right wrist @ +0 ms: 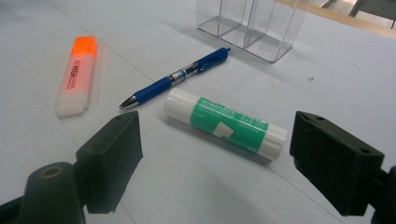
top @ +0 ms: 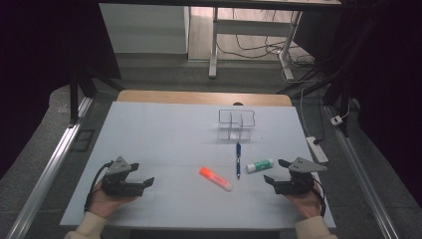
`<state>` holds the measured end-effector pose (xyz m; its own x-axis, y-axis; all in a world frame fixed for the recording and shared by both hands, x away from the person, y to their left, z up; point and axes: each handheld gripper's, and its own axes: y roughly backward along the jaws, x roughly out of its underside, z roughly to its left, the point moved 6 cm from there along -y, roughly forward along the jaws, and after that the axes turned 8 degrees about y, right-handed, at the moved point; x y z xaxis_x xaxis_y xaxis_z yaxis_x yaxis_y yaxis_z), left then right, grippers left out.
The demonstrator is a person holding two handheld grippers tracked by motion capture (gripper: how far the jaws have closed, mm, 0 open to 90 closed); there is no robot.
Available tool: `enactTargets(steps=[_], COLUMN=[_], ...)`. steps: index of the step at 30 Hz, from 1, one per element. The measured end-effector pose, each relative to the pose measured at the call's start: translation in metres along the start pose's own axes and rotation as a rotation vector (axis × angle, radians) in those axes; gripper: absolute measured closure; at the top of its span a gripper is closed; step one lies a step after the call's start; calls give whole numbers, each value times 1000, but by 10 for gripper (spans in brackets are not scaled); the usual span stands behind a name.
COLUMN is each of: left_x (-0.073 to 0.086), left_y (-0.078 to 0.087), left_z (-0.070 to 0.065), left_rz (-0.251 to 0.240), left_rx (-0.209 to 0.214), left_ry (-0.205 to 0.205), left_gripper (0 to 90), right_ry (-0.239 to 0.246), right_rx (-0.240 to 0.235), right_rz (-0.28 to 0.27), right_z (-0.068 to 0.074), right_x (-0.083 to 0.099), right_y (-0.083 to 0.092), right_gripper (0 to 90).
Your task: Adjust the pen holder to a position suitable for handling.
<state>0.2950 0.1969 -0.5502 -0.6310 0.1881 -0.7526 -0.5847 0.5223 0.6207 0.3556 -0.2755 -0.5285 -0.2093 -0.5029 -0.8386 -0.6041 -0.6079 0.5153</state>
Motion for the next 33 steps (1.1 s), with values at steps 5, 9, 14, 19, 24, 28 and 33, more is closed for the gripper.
enactTargets(steps=[5,9,14,19,24,28,33], left_x=[0,-2,-4,-5,-5,-4,-4], left_y=[1,1,-2,-1,-1,0,-1], left_z=[-3,-1,-1,0,1,1,1], left_rz=[-4,-13,-16,-20,-24,-25,-25], left_rx=[-6,-13,-18,-32,-36,-35,-41], left_ry=[-23,-21,-23,-23,-22,-21,-24], left_gripper=[181,187,191,195,199,200,201], right_ry=[-3,0,2,2,8,-2,-18], right_rx=[4,7,-1,-1,-3,-6,-3], right_rz=[-6,-3,3,5,6,3,-12], right_z=[-1,-1,-1,-1,0,0,-1], right_x=[1,1,1,1,0,-2,-7], right_y=[1,1,0,0,-1,-2,-2], right_gripper=[175,179,187,194,201,207,215])
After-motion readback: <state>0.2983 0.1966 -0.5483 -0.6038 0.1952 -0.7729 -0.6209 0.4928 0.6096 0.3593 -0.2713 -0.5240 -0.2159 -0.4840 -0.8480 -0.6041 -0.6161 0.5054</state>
